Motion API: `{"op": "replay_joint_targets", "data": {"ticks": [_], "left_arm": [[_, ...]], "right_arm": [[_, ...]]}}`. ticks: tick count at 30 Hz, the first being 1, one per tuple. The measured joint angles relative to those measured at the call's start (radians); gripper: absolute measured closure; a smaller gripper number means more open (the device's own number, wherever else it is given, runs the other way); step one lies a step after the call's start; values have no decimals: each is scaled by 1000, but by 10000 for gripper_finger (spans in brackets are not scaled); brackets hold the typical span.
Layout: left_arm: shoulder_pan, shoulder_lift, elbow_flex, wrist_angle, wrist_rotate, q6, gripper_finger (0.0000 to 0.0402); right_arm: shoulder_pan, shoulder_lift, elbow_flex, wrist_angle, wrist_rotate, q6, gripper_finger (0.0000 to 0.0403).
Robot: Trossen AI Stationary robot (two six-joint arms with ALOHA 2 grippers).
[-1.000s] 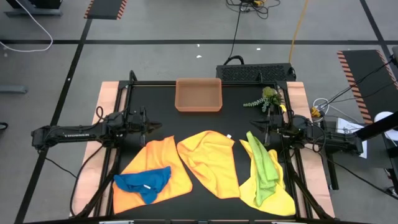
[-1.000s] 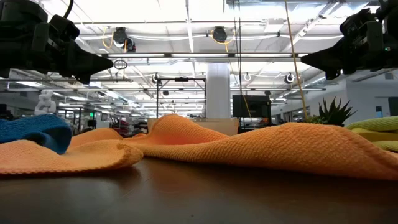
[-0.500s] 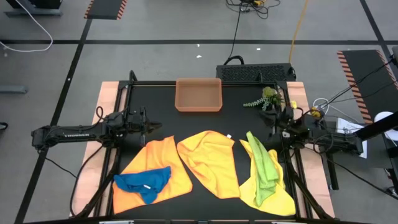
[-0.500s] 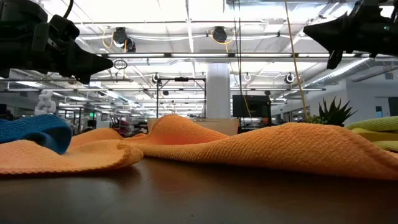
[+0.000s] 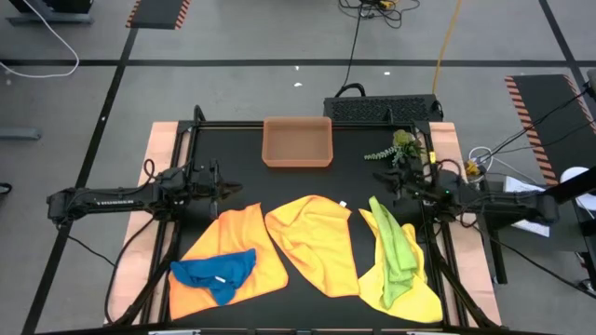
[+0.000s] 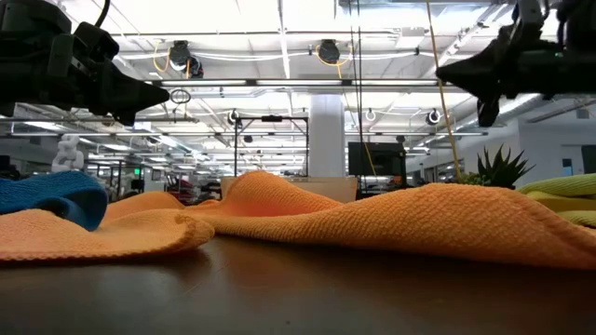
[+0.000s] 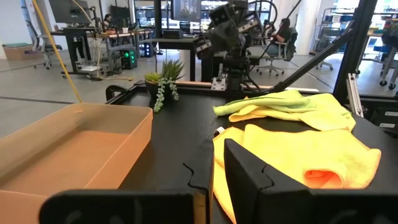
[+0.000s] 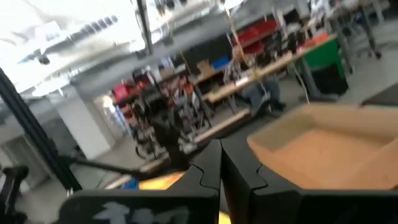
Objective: Fold microfiber towels
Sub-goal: Fold the right orange towel
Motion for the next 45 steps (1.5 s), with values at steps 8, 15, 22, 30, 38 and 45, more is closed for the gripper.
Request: {"op": "replay_joint_targets", "data": {"ticks": [8, 15, 22, 30, 38, 45], "left_arm": [[0, 0, 0, 0, 0, 0, 360], [0, 0, 0, 0, 0, 0, 360], [0, 0, 0, 0, 0, 0, 360], [0, 0, 0, 0, 0, 0, 360], [0, 0, 0, 0, 0, 0, 360], [0, 0, 0, 0, 0, 0, 360]], "right_arm": [[116, 284, 0, 192, -53, -47, 403], [209, 509, 48, 416, -51, -127, 403], [246, 705, 126, 517, -48, -229, 403], [244, 858, 134, 546, -36, -232, 403], [244, 991, 134, 555, -18, -148, 403], [247, 1132, 162, 679, 9, -186, 403]]}}
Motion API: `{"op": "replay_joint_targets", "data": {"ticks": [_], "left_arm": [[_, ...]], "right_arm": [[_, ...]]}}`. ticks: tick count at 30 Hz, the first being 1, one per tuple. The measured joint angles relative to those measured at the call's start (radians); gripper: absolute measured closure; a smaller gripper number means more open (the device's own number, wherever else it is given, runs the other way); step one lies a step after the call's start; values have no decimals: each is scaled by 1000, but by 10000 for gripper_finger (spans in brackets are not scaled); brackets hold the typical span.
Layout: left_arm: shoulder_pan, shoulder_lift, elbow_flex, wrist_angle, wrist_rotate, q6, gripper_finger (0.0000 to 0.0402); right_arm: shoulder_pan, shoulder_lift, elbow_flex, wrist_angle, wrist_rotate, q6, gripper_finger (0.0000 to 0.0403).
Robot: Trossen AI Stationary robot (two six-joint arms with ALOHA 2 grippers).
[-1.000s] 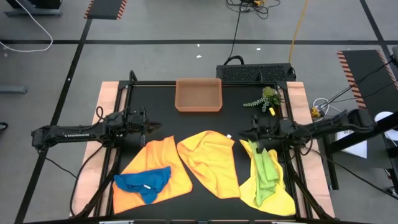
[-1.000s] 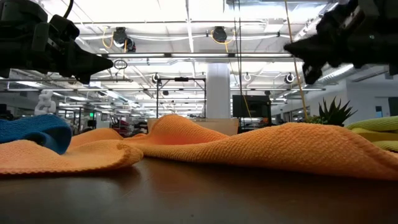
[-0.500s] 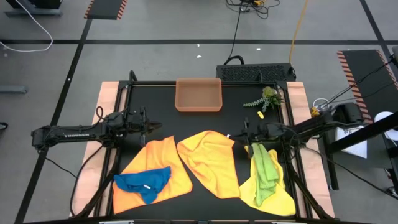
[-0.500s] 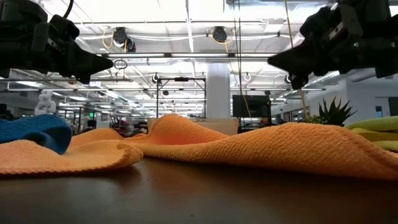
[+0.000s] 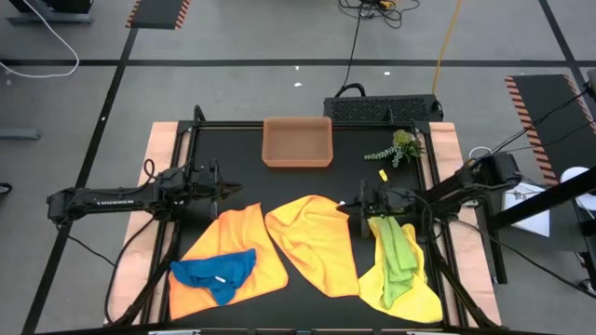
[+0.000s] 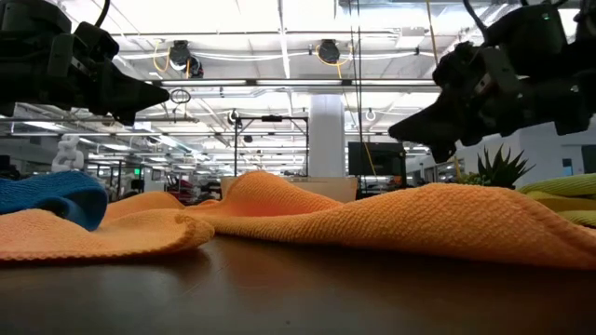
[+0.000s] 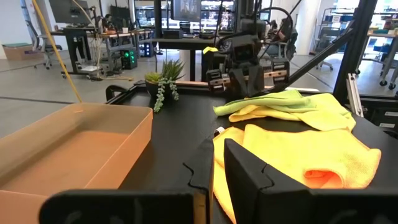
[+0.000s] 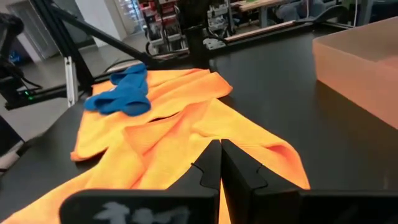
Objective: Fold microfiber towels
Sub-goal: Fold the right orange towel
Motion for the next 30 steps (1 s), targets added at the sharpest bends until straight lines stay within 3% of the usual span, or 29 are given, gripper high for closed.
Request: {"op": "replay_joint_targets", "data": {"ticks": [8, 16, 20, 23, 30], "left_arm": [[0, 0, 0, 0, 0, 0, 360], [0, 0, 0, 0, 0, 0, 360], [0, 0, 0, 0, 0, 0, 360], [0, 0, 0, 0, 0, 0, 360], [0, 0, 0, 0, 0, 0, 360]], "right_arm": [[0, 161, 123, -3, -2, -73, 391], [-22, 200, 182, -11, 5, -78, 288], [-40, 179, 182, -104, 109, -33, 249], [-60, 179, 182, -193, 176, 9, 238], [-91, 179, 182, -329, 179, 71, 240]]}}
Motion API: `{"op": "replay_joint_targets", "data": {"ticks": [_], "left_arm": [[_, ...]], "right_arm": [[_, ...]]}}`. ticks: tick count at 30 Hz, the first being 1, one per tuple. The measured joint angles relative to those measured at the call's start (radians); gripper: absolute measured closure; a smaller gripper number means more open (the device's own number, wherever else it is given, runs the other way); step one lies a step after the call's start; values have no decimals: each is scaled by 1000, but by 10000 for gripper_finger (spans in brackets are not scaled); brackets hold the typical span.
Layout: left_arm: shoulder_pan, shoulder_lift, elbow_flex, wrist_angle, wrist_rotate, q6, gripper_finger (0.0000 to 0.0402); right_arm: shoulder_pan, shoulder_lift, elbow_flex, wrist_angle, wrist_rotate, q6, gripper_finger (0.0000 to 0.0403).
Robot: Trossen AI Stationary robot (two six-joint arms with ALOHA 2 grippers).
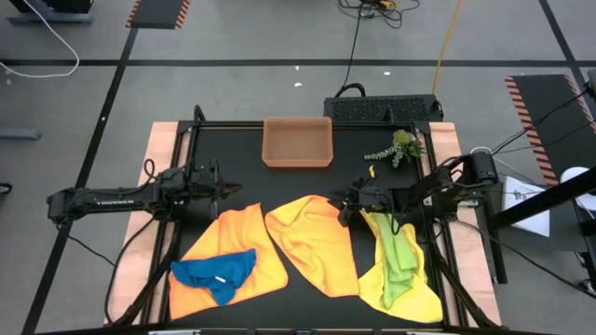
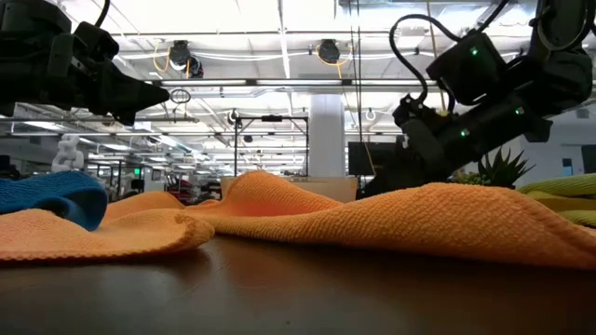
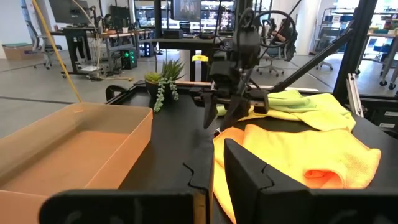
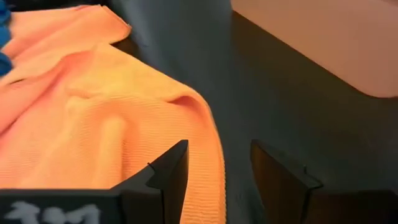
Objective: Fold microfiber towels
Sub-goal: Fold the right orange towel
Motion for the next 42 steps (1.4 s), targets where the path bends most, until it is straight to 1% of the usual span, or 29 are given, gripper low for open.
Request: {"op": "replay_joint_targets", "data": {"ticks": [6, 12, 16, 23, 27, 30, 33, 39, 42], "left_arm": [[0, 0, 0, 0, 0, 0, 360], [0, 0, 0, 0, 0, 0, 360], [0, 0, 0, 0, 0, 0, 360], [0, 0, 0, 0, 0, 0, 360], [0, 0, 0, 0, 0, 0, 360], [0, 0, 0, 0, 0, 0, 360], [0, 0, 0, 0, 0, 0, 360], [0, 0, 0, 0, 0, 0, 360], [0, 0, 0, 9, 0, -24, 360]], "right_arm": [[-4, 0, 0, -45, 0, -12, 240], [2, -6, 0, -148, -4, -8, 241], [24, -36, 0, -212, -14, 7, 241], [37, -100, 0, -333, 0, 37, 241], [37, -101, 1, -348, 4, 44, 247], [37, -101, 1, -356, 3, 61, 266], [44, -101, 2, -362, 9, 62, 298], [48, -101, 1, -362, 7, 54, 391], [49, -107, -2, -313, -12, 27, 394]]}}
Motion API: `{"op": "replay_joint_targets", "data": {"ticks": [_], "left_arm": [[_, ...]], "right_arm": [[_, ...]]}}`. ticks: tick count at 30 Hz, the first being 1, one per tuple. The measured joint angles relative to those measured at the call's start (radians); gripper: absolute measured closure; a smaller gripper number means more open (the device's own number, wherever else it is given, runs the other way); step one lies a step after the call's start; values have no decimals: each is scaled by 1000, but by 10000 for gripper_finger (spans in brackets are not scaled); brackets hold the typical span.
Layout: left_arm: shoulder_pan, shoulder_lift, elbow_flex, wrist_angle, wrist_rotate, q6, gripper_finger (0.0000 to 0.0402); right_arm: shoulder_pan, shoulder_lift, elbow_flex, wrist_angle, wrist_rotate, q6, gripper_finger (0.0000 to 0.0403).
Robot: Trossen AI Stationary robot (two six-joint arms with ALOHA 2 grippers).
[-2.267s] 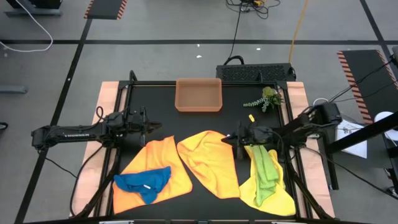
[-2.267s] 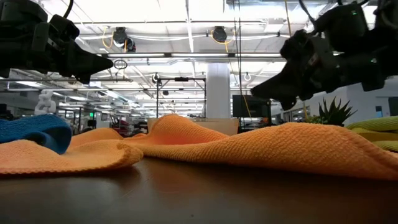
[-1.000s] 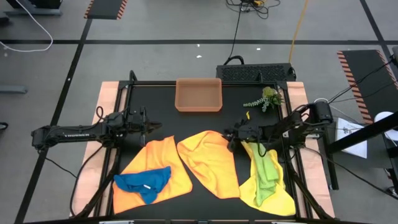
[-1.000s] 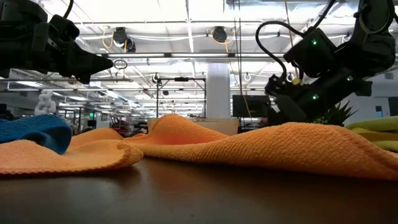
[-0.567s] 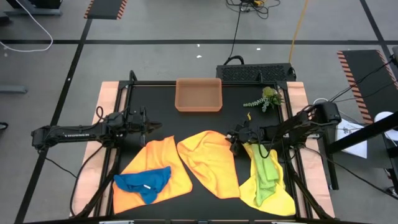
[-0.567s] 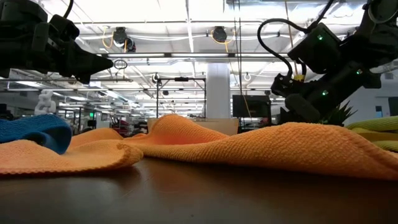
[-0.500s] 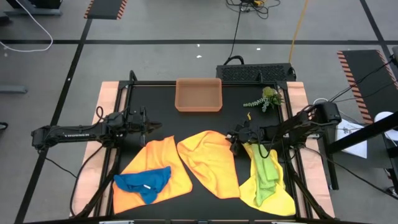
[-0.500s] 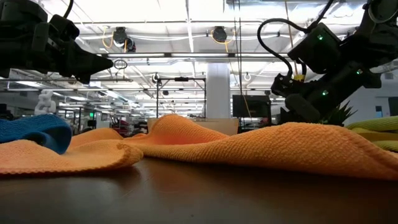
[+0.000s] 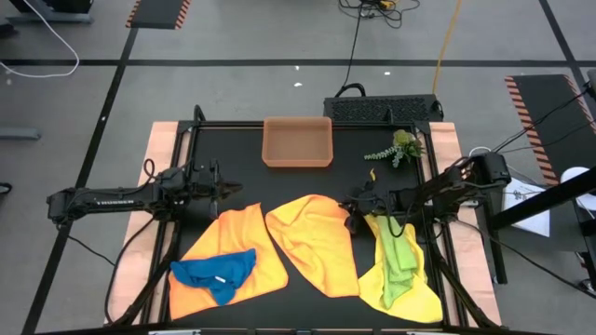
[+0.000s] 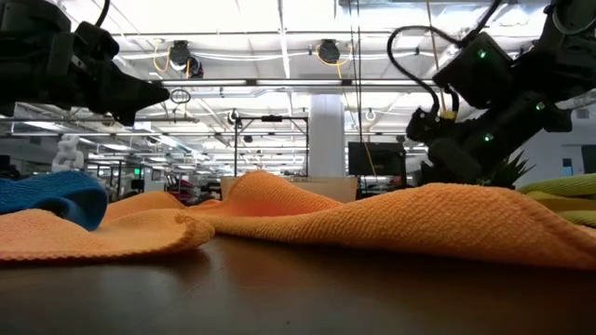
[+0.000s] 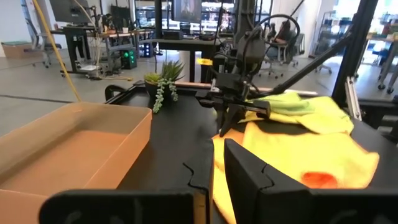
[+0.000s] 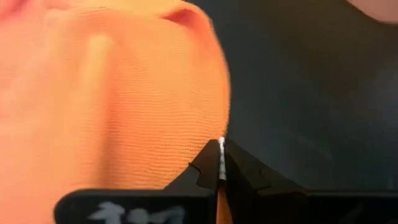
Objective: Fold microfiber towels
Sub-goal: Fold the right orange towel
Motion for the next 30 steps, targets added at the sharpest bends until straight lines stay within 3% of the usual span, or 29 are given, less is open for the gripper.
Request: {"op": "replay_joint_targets", "data": {"ticks": [6, 16, 21, 30], "left_arm": [[0, 0, 0, 21, 0, -194, 360], [-23, 6, 0, 103, 2, -452, 360], [-141, 51, 0, 106, 20, -324, 360], [-419, 213, 0, 323, -169, -112, 360]], "right_arm": [[0, -83, 26, 122, 8, -99, 400], [1, -218, 53, 121, 12, -148, 402], [1, -219, 53, 119, 12, -146, 402], [0, -219, 53, 123, 13, -148, 402]]}}
